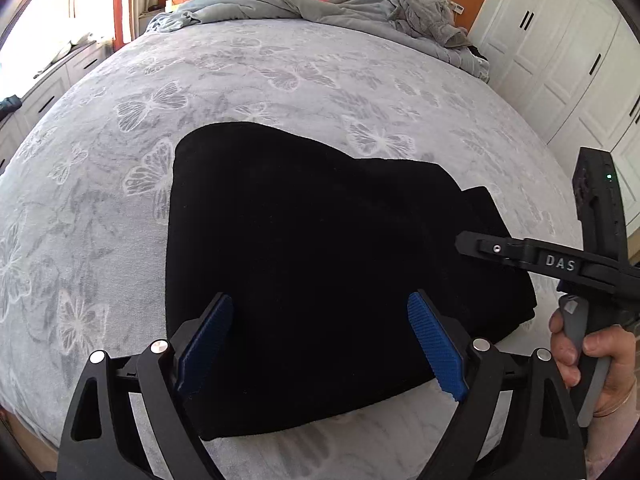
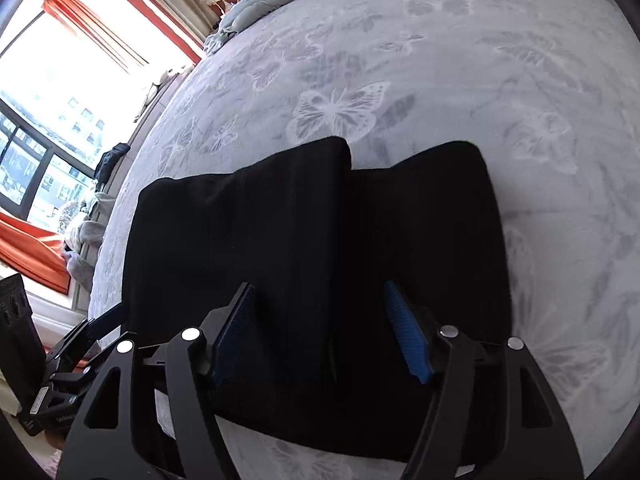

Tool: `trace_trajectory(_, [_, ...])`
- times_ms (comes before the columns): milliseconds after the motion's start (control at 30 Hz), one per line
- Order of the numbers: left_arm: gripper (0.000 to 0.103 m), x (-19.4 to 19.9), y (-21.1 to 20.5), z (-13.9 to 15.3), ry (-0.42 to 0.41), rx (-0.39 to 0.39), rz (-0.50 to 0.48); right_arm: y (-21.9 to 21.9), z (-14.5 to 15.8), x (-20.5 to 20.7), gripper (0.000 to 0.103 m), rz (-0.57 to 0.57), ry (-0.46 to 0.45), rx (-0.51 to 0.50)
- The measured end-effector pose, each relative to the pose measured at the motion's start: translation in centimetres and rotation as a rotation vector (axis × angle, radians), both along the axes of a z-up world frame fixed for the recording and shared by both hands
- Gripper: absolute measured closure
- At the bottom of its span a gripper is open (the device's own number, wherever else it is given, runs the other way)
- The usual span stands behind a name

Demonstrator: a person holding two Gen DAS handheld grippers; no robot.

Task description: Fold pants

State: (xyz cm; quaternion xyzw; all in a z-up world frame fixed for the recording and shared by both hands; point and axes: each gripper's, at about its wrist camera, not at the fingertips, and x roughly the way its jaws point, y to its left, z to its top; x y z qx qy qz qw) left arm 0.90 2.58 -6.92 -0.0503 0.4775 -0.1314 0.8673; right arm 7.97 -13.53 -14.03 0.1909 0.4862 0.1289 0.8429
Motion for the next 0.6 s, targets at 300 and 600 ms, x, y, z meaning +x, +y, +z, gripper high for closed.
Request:
trace_trajectory(300, [0.017,0.0,1.2,0.1,0.006,0.003,0.019,2.6,-0.3,0.0,0.084,0.056,-0.035,0.049])
trace_trajectory(600, [0.016,-0.4,2.6,0.8,-0.004,-0.034,0.05,3.4,12.7,-6.3,0.085,0.061,-0.356,-0.088])
